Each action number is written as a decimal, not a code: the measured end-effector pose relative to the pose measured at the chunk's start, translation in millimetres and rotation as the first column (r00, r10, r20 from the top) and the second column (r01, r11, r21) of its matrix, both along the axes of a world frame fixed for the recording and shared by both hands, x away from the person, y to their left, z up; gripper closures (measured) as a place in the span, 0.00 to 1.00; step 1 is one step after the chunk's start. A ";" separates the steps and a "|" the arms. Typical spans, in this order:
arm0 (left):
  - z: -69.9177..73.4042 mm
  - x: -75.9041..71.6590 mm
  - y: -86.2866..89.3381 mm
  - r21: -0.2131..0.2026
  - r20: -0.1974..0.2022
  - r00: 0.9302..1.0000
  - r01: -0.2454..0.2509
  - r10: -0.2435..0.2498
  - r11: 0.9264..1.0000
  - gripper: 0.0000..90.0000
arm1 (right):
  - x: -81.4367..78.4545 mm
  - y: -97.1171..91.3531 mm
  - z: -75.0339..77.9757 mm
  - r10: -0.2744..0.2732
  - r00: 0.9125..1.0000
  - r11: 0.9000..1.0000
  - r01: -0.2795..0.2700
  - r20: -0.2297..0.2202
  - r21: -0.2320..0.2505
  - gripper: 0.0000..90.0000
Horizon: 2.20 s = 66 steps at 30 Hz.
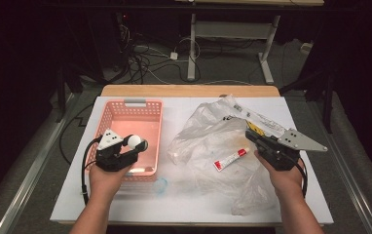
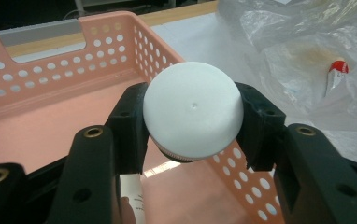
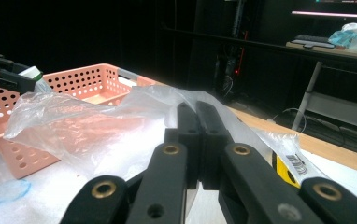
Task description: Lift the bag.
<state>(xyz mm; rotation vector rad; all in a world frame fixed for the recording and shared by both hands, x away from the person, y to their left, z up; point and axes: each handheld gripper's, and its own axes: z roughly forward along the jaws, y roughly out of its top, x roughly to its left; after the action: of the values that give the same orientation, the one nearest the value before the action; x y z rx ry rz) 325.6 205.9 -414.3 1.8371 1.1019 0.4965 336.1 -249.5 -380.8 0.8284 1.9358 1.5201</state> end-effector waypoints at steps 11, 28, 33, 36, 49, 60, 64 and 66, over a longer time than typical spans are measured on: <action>-6.0 -10.1 3.2 -0.023 0.003 1.000 0.021 -0.021 1.000 0.54 | -0.7 0.6 0.1 0.003 1.000 1.000 -0.003 0.001 -0.001 1.00; 4.0 -20.8 -4.9 -0.052 0.039 0.998 0.052 -0.050 0.997 0.54 | -1.6 2.7 0.1 0.015 1.000 1.000 -0.015 0.003 -0.005 1.00; 11.1 -25.9 -10.5 -0.071 0.056 0.996 0.078 -0.074 0.994 0.54 | -1.6 3.6 0.2 0.016 1.000 1.000 -0.016 0.004 -0.005 1.00; 15.4 -29.2 -14.4 -0.071 0.068 0.994 0.094 -0.089 0.993 0.54 | -1.5 3.9 0.1 0.016 1.000 1.000 -0.016 0.005 -0.007 1.00; 29.0 -42.7 -35.7 -0.099 0.101 0.980 0.184 -0.174 0.978 0.54 | -1.2 4.2 -0.1 0.017 1.000 1.000 -0.017 0.006 -0.011 1.00; 32.5 -51.4 -55.3 -0.102 0.110 0.963 0.256 -0.245 0.961 0.54 | -1.9 5.1 0.0 0.019 1.000 1.000 -0.019 0.003 -0.013 1.00; 31.6 -53.6 -62.5 -0.101 0.108 0.958 0.277 -0.266 0.956 0.54 | -2.0 5.4 -0.2 0.020 1.000 1.000 -0.020 0.002 -0.013 1.00; 30.9 -54.5 -66.0 -0.096 0.105 0.955 0.288 -0.278 0.953 0.54 | -2.0 5.7 -0.2 0.021 1.000 1.000 -0.021 0.003 -0.013 1.00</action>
<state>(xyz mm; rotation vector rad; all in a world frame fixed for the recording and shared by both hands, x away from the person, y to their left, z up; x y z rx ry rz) 271.0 139.9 -383.4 1.8185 0.7725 0.3389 334.1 -243.8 -381.0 0.8025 1.9560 1.5182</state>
